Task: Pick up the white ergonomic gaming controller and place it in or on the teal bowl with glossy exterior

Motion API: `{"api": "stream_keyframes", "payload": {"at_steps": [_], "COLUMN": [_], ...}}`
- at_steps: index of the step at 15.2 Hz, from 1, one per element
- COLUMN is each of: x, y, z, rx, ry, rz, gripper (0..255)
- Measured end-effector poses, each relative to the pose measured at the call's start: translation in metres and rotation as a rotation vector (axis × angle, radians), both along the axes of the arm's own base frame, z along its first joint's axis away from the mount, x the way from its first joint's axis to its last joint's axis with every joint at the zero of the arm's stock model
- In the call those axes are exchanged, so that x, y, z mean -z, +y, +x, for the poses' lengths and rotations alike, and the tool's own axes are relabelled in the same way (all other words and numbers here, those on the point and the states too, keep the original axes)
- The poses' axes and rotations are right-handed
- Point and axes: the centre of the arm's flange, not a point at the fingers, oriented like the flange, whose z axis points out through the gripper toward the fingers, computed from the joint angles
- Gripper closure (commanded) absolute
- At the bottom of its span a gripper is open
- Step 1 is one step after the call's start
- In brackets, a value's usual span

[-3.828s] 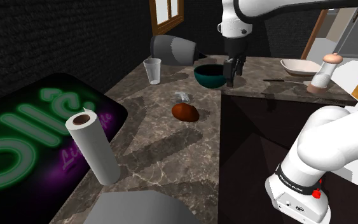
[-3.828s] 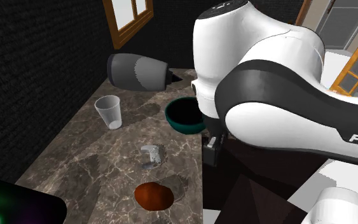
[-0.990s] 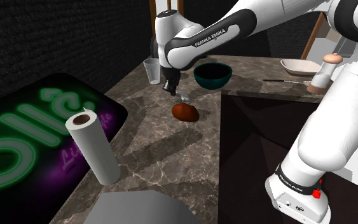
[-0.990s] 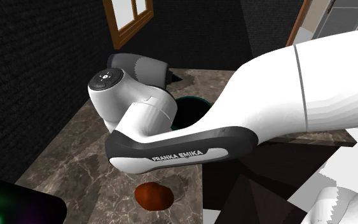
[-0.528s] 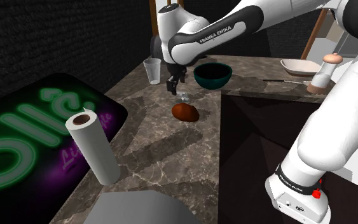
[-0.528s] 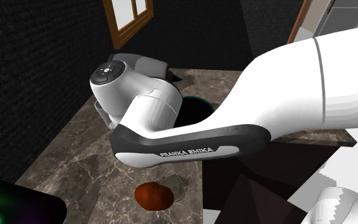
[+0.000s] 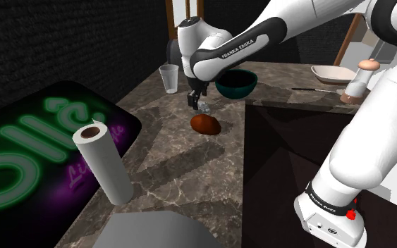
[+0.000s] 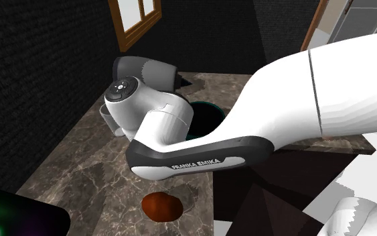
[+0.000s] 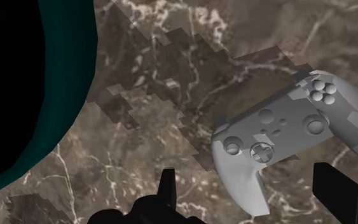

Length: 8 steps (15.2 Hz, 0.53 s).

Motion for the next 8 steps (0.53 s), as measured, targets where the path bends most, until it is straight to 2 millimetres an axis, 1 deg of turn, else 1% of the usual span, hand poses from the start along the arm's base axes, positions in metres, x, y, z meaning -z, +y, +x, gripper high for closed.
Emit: {"api": "stream_keyframes", "payload": {"at_steps": [6,7,8], "x": [0.0041,0.0041,0.0041], "y": [-0.0003,-0.0004,-0.0004], "z": [0.0010,0.0010,0.0010], "rx": [0.000,0.000,0.000], "ry": [0.000,0.000,-0.001], "rz": [0.000,0.000,0.000], "gripper": [0,255,255]}}
